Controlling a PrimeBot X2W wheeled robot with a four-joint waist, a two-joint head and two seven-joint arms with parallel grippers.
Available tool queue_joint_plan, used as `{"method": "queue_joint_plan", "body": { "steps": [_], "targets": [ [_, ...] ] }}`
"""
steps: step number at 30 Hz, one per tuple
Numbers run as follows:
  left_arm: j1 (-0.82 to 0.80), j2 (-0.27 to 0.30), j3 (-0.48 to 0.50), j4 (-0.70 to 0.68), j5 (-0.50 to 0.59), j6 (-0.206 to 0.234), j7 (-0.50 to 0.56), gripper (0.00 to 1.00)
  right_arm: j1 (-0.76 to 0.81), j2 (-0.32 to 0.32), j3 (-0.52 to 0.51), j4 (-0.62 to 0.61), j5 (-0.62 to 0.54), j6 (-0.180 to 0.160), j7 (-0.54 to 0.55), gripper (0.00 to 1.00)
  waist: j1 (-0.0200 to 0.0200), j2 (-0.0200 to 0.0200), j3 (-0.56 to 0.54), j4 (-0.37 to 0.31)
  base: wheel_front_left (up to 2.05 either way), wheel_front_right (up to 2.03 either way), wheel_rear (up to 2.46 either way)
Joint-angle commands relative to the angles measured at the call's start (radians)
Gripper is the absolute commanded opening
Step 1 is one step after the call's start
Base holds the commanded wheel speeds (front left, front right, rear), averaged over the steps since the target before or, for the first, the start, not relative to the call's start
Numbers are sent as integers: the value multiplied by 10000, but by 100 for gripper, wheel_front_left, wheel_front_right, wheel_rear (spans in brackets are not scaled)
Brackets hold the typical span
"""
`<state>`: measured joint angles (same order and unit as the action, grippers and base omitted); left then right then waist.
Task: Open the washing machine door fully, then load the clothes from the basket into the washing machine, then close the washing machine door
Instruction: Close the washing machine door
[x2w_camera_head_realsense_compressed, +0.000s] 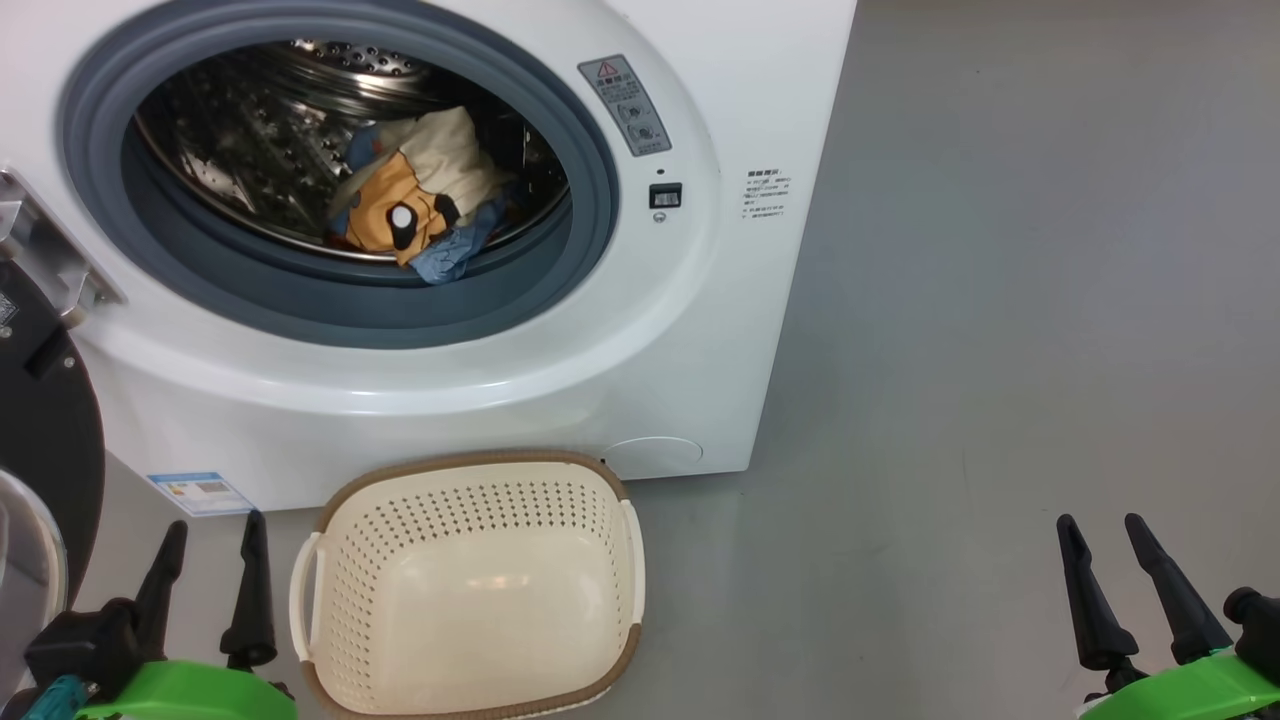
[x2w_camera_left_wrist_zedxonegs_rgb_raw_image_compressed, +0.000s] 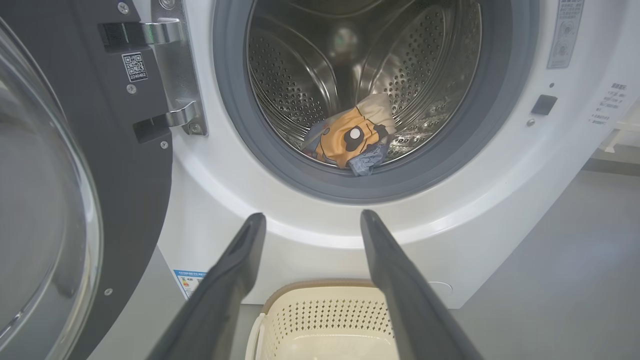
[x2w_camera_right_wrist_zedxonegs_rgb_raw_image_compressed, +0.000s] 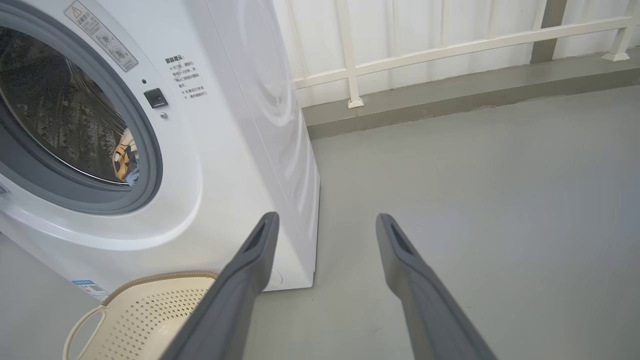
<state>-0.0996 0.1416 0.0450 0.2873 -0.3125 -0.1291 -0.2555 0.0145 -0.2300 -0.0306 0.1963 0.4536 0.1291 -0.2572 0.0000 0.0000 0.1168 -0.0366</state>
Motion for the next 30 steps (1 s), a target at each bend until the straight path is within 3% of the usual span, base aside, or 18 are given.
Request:
{"method": "queue_joint_plan", "body": {
  "steps": [1,21,30],
  "targets": [
    [-68,281,337,-272,-15,-15,-63,100,-92,-205,150,-276,102,16,-46,100,0,0,19,11,0,0,0],
    [-24,253,257,-354,-108,-15,-63,100,-107,-241,149,-281,114,16,-46,100,0,0,18,68,-1,1,0],
    [1,288,247,-351,-136,-15,-63,100,-125,-215,114,-281,97,16,-46,100,0,0,40,89,-83,81,2]
  ]
}}
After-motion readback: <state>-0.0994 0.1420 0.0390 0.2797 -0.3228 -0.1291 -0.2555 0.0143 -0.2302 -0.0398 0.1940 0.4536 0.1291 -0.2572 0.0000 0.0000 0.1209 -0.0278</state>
